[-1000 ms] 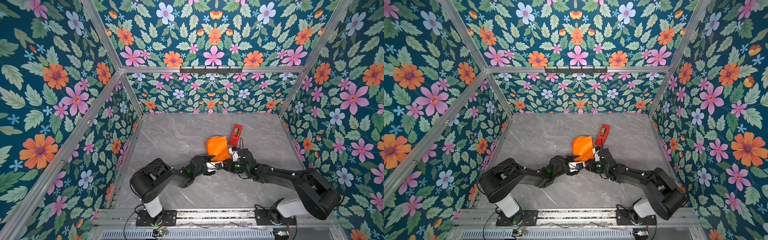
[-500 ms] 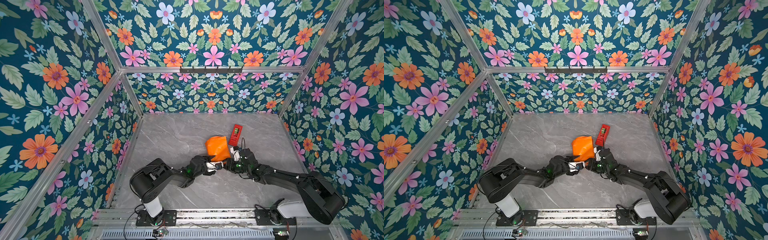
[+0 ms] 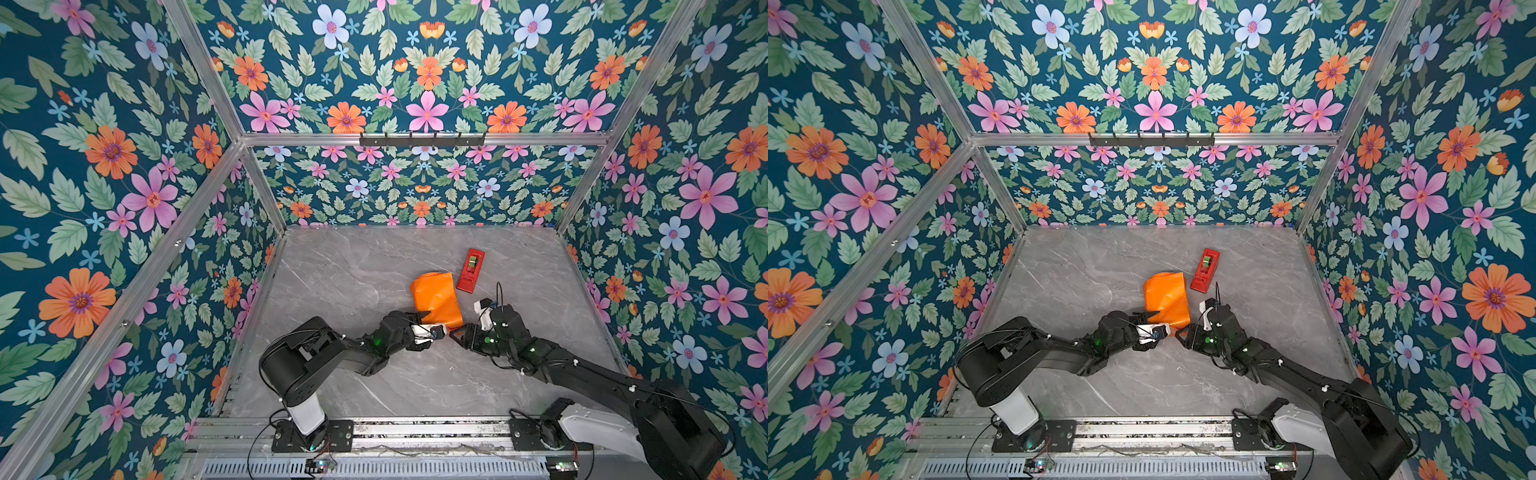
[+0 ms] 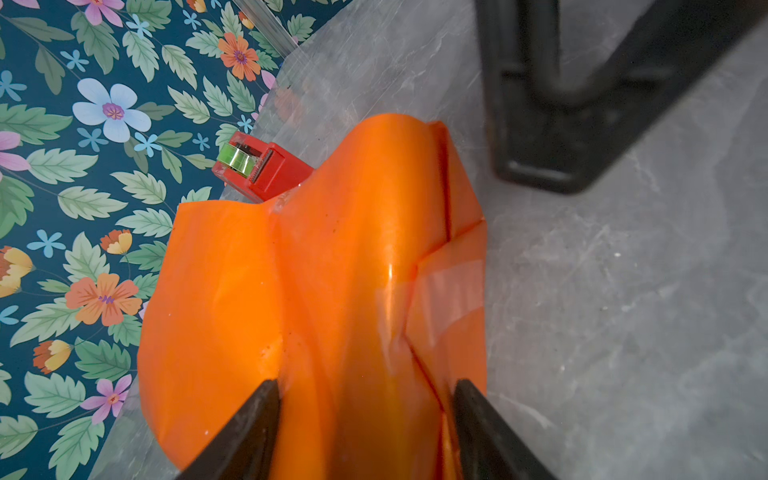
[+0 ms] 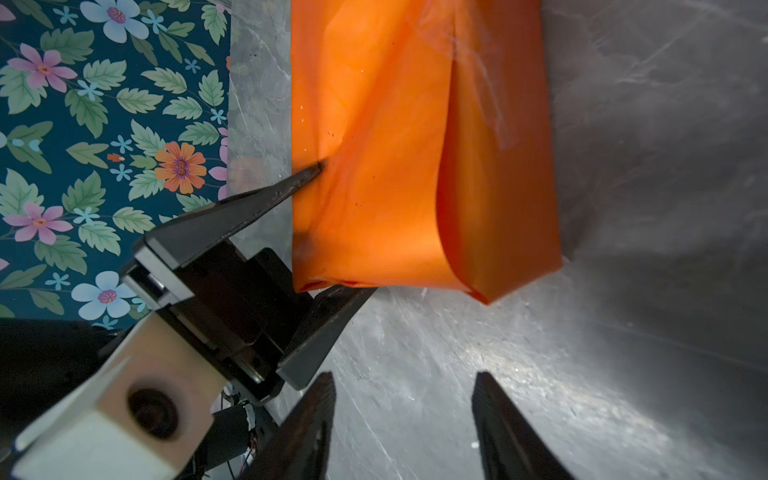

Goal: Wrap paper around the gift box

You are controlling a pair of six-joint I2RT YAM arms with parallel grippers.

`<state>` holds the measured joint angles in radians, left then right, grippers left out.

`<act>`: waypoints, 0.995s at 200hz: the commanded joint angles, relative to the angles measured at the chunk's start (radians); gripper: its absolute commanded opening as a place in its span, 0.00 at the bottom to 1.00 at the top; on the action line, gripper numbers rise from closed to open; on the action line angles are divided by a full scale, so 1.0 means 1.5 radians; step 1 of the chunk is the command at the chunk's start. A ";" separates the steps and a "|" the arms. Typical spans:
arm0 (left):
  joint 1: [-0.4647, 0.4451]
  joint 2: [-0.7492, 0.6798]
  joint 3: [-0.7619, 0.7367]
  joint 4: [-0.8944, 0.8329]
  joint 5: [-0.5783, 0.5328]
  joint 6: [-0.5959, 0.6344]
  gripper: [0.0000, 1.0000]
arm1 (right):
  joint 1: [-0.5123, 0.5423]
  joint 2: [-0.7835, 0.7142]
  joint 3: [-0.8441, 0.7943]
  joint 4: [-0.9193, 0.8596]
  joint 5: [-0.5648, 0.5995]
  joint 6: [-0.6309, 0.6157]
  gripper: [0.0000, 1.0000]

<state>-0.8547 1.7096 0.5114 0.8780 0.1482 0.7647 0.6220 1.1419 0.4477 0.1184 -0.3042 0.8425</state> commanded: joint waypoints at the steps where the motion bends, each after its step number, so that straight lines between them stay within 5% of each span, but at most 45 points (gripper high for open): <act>1: 0.001 0.001 -0.002 -0.077 0.004 -0.012 0.67 | 0.024 0.038 0.030 0.015 0.004 -0.037 0.39; 45: 0.001 -0.002 -0.003 -0.078 0.005 -0.012 0.67 | 0.036 0.148 0.070 0.098 0.016 -0.058 0.14; 133: 0.001 -0.002 -0.002 -0.080 0.005 -0.012 0.67 | 0.035 0.177 0.033 0.099 0.113 -0.098 0.10; 199: 0.001 -0.004 -0.001 -0.084 0.004 -0.012 0.67 | 0.036 0.172 0.050 0.159 0.024 -0.092 0.11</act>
<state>-0.8547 1.7035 0.5114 0.8692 0.1486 0.7643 0.6750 1.3945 0.5137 0.2832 -0.2161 0.6891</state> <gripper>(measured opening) 0.670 0.107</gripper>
